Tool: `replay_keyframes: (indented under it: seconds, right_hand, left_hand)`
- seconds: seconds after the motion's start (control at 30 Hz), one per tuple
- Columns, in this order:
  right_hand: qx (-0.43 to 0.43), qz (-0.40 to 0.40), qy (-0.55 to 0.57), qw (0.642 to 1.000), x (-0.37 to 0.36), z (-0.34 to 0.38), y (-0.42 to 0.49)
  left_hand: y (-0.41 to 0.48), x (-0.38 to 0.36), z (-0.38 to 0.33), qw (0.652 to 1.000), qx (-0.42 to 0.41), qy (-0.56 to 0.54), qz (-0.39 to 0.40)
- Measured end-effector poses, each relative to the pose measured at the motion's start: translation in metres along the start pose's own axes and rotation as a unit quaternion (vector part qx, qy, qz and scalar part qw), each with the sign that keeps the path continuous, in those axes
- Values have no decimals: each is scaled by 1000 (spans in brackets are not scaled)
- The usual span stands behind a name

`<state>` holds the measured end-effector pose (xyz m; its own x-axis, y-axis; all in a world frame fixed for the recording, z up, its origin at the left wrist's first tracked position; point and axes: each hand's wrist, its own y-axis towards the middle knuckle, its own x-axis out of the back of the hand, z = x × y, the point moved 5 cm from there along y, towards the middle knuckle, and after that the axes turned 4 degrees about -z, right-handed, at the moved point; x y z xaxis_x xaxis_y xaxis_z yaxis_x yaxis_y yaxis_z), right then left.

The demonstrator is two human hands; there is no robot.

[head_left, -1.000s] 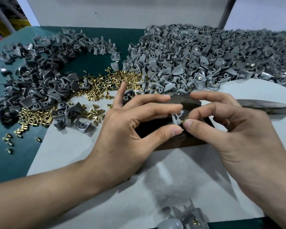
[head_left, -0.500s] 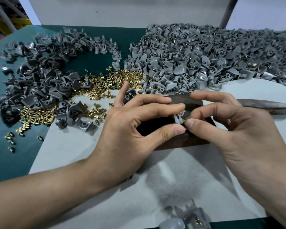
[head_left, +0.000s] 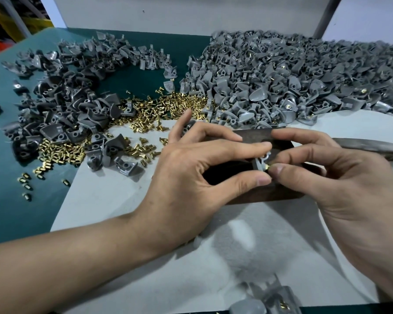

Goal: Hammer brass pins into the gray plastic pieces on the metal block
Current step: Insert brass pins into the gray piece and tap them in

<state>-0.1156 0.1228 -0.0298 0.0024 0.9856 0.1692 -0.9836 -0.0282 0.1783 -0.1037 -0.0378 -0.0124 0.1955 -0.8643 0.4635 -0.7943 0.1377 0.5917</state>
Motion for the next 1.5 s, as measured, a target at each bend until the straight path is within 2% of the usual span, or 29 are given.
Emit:
replay_keyframes:
  seconds: [0.4,1.03,1.5]
  right_hand:
    - [-3,-11,-15,1000,0,0,-2]
    - [42,-10,-72,996,-2,5,0]
    - [53,1,-68,996,-2,6,2]
  left_hand:
    - [0,0,1,1000,1,3,5]
    - [0,0,1,1000,6,-1,4]
    - [0,-1,2,1000,15,-16,6]
